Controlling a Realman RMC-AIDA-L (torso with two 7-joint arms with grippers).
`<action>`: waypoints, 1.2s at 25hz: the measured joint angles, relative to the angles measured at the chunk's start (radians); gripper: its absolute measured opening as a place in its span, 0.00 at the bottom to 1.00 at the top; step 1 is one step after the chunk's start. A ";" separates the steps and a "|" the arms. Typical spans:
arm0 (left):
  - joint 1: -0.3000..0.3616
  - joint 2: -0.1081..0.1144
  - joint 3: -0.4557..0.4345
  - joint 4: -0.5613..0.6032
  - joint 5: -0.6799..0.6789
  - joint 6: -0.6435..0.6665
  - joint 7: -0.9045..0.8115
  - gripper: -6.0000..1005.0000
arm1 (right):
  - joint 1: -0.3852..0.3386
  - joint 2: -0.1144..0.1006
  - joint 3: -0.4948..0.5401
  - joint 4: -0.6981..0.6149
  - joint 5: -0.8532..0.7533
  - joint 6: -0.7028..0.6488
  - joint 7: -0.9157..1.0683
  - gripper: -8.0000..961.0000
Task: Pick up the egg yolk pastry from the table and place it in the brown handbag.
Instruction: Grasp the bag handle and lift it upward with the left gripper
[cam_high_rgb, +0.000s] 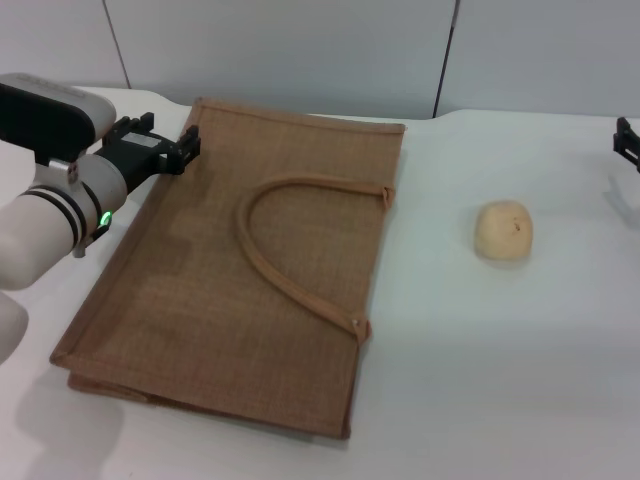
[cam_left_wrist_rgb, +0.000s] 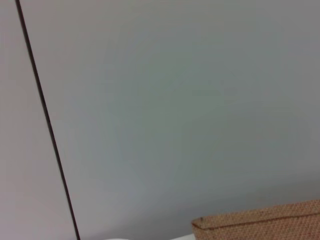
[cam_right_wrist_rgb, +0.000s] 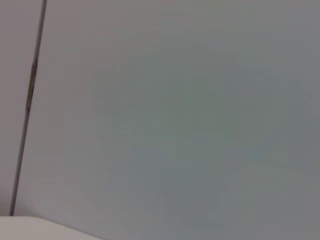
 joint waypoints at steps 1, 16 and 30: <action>0.000 0.000 0.000 0.000 0.000 0.001 0.000 0.65 | 0.004 0.001 -0.001 0.000 0.001 0.007 -0.003 0.92; -0.037 0.001 -0.008 0.000 -0.001 0.116 -0.001 0.65 | 0.047 0.003 -0.002 -0.003 0.002 0.110 -0.001 0.93; -0.036 -0.001 0.062 0.033 0.005 0.108 -0.103 0.65 | 0.036 0.002 0.008 0.004 0.006 0.107 0.006 0.92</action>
